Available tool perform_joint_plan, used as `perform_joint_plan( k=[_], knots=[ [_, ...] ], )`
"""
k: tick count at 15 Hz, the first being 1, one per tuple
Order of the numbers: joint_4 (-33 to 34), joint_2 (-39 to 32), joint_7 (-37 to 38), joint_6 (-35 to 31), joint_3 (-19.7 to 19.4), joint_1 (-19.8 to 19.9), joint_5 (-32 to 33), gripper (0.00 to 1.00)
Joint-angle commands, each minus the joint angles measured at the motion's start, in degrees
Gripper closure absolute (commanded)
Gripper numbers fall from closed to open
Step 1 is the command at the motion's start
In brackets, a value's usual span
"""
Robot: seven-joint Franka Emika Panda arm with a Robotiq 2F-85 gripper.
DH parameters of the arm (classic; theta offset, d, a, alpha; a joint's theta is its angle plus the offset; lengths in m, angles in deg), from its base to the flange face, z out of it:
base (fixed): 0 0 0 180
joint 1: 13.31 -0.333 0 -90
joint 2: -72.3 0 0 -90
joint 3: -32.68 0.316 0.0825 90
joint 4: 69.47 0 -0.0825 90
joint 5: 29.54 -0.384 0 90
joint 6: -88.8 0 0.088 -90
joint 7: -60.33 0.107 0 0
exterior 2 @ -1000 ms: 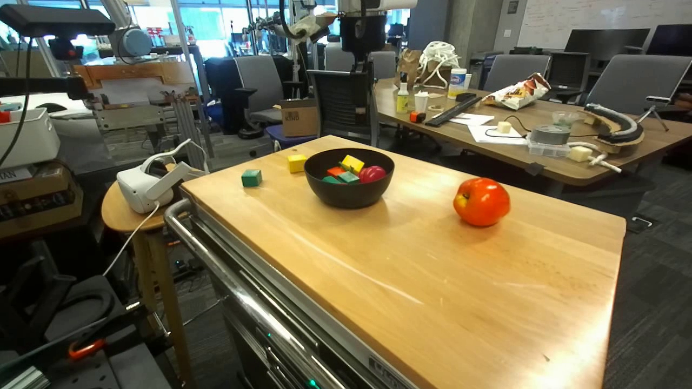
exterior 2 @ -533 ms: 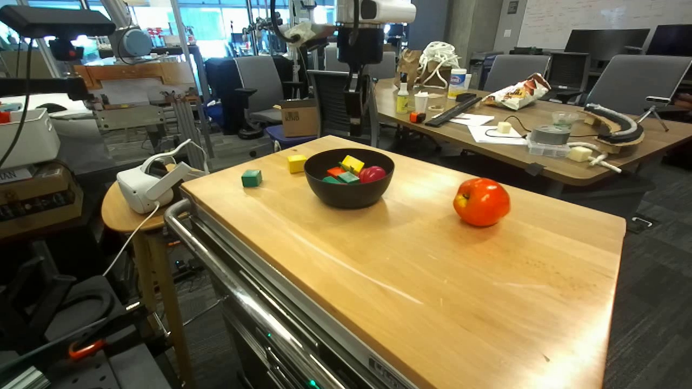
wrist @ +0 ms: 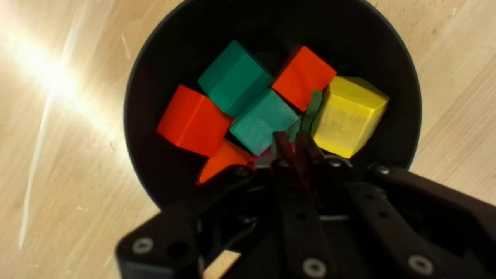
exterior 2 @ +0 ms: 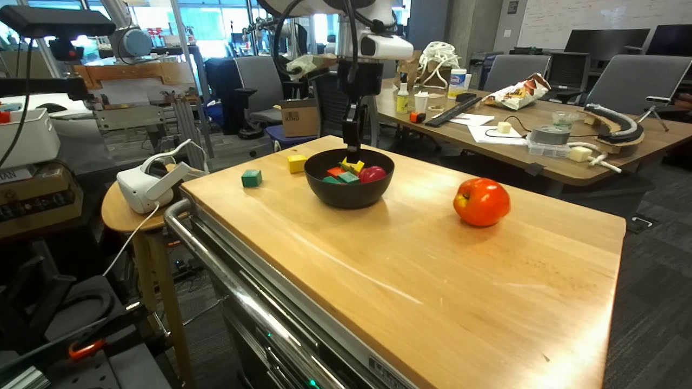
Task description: Remove the blocks from the black bowl
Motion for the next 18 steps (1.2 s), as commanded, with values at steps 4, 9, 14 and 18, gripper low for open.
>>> perform_joint_plan(
  k=[4,9,14,18],
  knots=[
    [0.19,-1.92,0.33,-3.84,0.2,-0.06,-1.97,0.96],
    [0.19,-1.76,0.76,-6.31,0.21,-0.05,-4.31,0.89],
    [1.03,-2.54,1.09,-6.78,0.19,-0.33,-4.58,0.42],
    [1.74,-3.46,0.85,-6.04,0.51,-0.21,-5.5,0.15]
  ],
)
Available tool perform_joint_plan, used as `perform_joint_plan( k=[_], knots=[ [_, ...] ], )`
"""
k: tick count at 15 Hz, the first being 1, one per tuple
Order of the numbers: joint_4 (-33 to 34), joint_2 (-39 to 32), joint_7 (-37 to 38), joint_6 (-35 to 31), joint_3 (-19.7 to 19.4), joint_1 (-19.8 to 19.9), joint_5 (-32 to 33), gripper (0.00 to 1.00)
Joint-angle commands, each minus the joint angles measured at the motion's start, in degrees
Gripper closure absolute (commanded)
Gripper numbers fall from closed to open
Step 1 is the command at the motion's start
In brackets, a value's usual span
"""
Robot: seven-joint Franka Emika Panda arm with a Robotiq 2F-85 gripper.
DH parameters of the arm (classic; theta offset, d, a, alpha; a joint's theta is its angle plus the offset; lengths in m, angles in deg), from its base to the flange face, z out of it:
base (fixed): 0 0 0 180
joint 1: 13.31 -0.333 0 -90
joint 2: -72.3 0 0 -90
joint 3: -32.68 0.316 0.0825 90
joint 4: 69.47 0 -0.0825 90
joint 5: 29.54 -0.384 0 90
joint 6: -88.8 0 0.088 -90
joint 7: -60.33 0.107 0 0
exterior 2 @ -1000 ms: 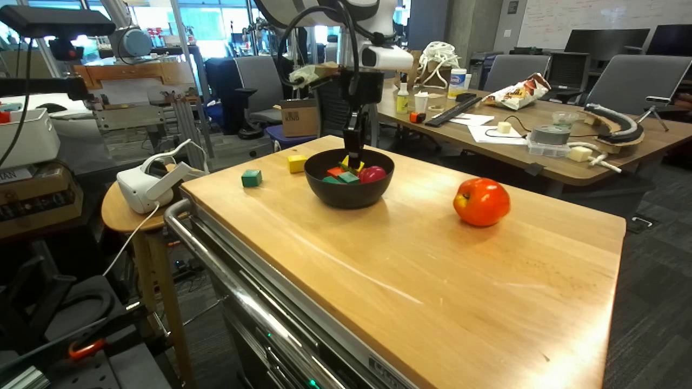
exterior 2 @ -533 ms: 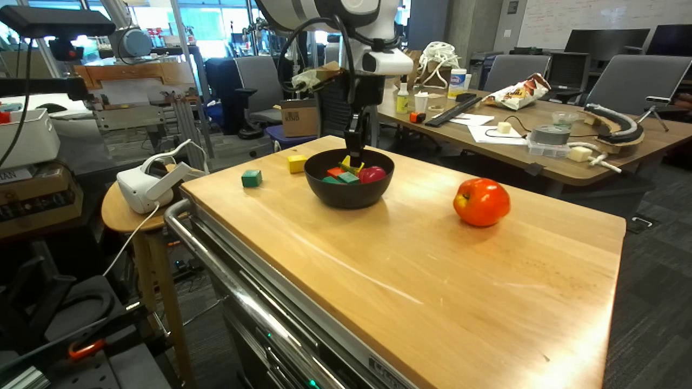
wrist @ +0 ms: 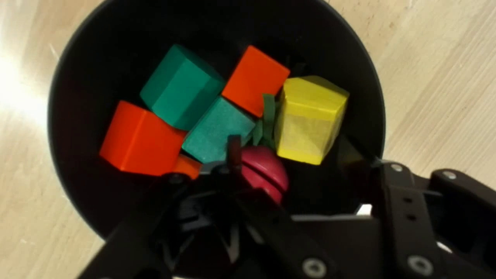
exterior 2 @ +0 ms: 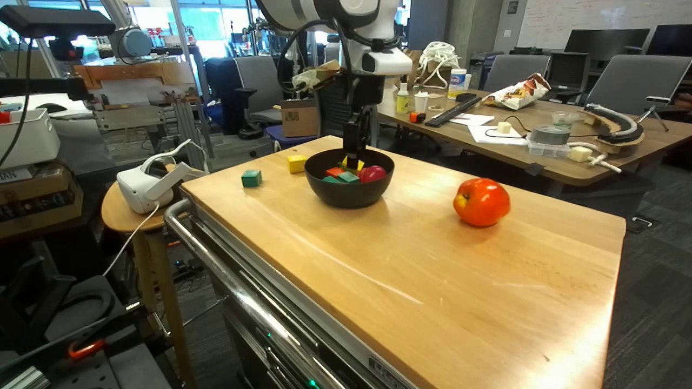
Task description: Remove the blocks from the black bowl
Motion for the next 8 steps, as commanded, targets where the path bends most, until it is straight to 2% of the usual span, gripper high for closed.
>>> perform_joint_plan(
  k=[1,3,7,8],
  knots=[
    [1.55,-1.03,0.43,-0.1,0.48,0.02,-2.25,0.14],
    [1.96,-1.48,0.38,0.2,0.64,0.03,-3.11,0.19],
    [2.77,-2.71,0.61,1.17,0.76,-0.14,-3.91,0.53],
    [2.76,-2.9,0.7,1.37,0.7,-0.15,-3.81,0.55]
  ],
)
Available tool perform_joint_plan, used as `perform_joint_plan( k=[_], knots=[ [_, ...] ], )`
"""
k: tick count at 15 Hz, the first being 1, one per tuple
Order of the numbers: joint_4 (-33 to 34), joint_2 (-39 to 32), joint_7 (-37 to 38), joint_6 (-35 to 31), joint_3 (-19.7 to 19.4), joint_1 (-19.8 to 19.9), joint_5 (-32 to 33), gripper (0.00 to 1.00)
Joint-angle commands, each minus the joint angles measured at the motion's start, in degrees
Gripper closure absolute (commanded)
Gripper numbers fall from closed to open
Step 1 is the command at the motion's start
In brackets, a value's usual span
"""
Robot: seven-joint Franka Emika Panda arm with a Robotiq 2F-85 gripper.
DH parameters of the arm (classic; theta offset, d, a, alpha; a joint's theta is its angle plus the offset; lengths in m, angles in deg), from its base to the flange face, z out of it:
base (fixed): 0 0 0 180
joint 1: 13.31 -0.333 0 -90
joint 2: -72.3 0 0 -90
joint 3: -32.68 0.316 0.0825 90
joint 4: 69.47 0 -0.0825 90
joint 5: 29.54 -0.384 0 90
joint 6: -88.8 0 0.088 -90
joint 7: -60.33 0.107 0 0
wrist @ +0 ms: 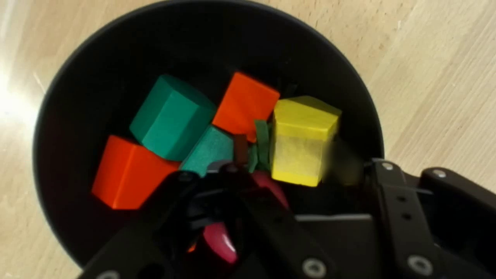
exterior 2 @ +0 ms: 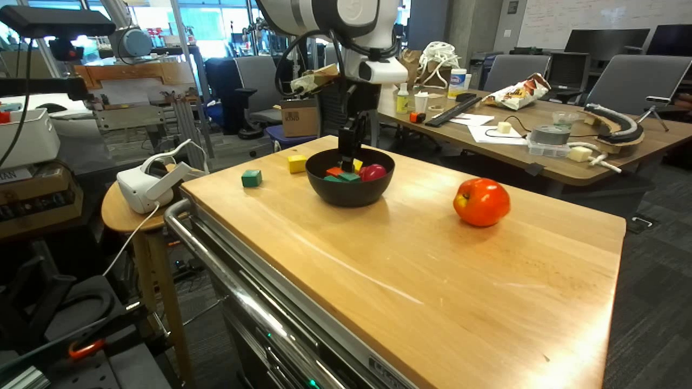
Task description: Remove the blocks from the black bowl
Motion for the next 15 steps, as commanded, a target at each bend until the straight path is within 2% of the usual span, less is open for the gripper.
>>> perform_joint_plan(
  k=[1,2,6,7,8,9,10,12,15],
  knots=[
    [2.02,-1.4,0.8,1.36,0.01,-0.09,-1.04,0.59],
    [1.76,-1.33,1.36,1.43,-0.31,-0.2,-0.4,0.6],
    [1.11,-2.05,4.81,0.62,-1.78,-1.68,4.95,0.52],
    [1.08,-2.36,5.63,0.64,-2.0,-2.09,6.82,0.46],
    [1.19,-2.87,6.03,0.92,-1.92,-2.28,8.05,0.35],
    [1.39,-3.44,6.49,0.92,-1.91,-2.49,9.21,0.42],
    [1.73,-4.22,6.69,0.78,-1.85,-2.58,9.77,0.56],
    [2.48,-5.23,7.07,0.66,-1.8,-2.83,10.59,0.64],
    [2.96,-5.52,7.3,0.63,-1.78,-2.95,11.14,0.88]
  ],
)
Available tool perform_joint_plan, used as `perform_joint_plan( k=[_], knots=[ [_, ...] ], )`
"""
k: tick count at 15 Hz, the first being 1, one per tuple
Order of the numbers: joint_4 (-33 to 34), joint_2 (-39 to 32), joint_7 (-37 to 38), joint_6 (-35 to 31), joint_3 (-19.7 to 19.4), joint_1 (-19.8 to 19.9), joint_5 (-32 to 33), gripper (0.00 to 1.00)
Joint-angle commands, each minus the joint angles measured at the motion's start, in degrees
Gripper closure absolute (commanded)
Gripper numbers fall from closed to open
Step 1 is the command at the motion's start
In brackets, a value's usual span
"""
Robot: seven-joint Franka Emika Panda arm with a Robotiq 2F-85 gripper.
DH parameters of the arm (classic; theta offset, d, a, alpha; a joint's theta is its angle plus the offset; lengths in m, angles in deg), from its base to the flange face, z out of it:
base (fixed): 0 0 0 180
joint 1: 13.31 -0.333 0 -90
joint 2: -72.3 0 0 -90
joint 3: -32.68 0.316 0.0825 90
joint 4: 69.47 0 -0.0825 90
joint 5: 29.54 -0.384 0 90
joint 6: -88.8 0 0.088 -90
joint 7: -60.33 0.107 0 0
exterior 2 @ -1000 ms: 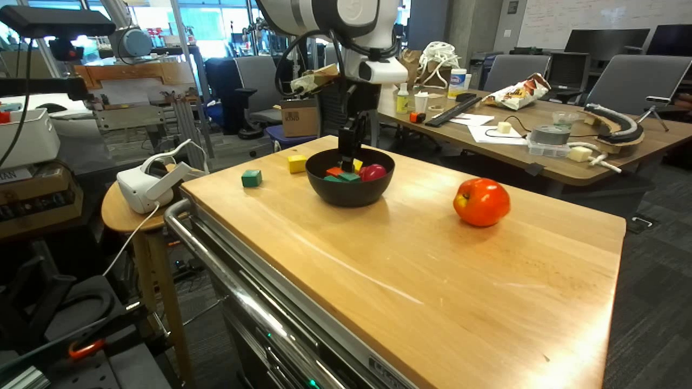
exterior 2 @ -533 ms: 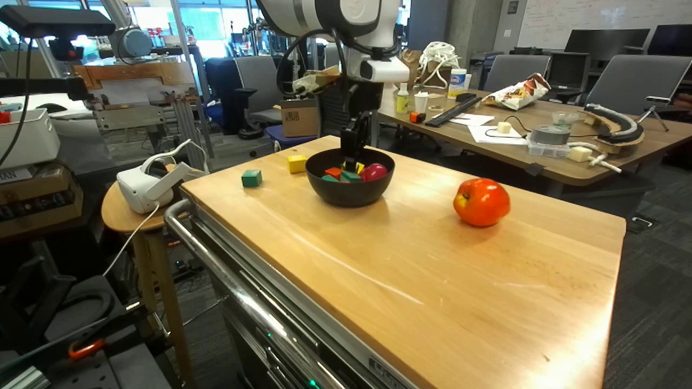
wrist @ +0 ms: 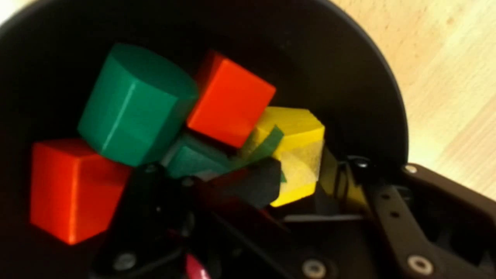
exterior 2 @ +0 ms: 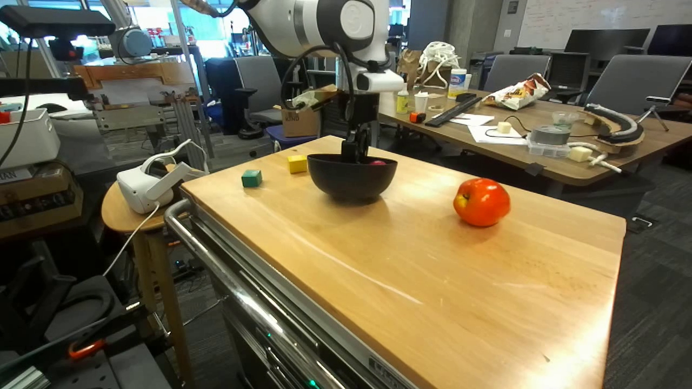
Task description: Remove the blocks from the black bowl
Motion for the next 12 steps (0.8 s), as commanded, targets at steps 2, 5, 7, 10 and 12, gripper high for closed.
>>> perform_joint_plan(
  k=[2,5,7,10,12],
  knots=[
    [1.4,-1.68,1.3,0.62,-0.98,-0.81,1.57,0.93],
    [1.2,-0.42,1.39,0.51,-1.5,-0.9,2.83,0.95],
    [1.51,0.75,0.22,1.7,-1.47,-0.56,2.85,0.7],
    [2.23,2.87,-0.96,4.86,-1.57,-0.59,4.38,0.56],
    [2.66,4.25,-0.77,6.59,-1.54,-0.8,6.34,0.4]
  ],
)
